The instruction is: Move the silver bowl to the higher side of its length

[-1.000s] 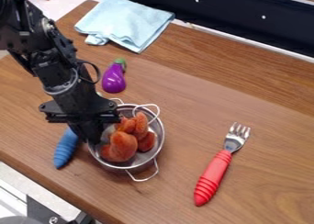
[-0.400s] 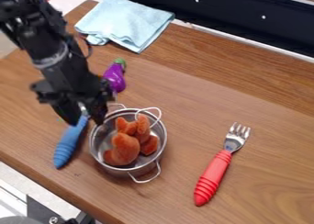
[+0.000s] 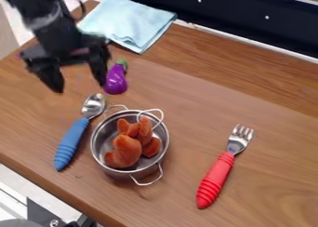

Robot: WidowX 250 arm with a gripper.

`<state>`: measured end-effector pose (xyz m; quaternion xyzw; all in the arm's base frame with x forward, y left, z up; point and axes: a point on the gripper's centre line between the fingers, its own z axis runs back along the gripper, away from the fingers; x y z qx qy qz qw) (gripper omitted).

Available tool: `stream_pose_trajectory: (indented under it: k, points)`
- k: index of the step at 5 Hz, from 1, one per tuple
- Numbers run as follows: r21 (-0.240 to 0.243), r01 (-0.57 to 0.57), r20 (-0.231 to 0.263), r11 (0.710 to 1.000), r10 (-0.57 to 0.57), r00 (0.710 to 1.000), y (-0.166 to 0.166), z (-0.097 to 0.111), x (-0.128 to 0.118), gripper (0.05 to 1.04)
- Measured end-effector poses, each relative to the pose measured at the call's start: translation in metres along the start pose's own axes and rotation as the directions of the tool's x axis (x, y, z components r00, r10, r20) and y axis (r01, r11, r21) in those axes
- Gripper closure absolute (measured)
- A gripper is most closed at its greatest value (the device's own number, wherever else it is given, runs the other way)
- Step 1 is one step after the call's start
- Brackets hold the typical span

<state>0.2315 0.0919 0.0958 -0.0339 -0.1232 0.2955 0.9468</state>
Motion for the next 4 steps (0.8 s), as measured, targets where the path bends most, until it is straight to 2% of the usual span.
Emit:
stream_pose_trajectory:
  k: [1,2,3,4]
  points:
    - [0.032,-0.080,0.009,0.996,0.079,0.997,-0.013,-0.005,0.021,0.088]
    - [0.056,-0.099,-0.007,0.993,0.100,0.995,-0.029,-0.018,0.029,0.088]
    - [0.084,-0.126,0.001,0.989,0.126,0.992,-0.058,-0.027,0.029,0.088]
    - [0.051,-0.055,-0.023,0.997,0.056,0.998,-0.091,-0.033,0.021,0.088]
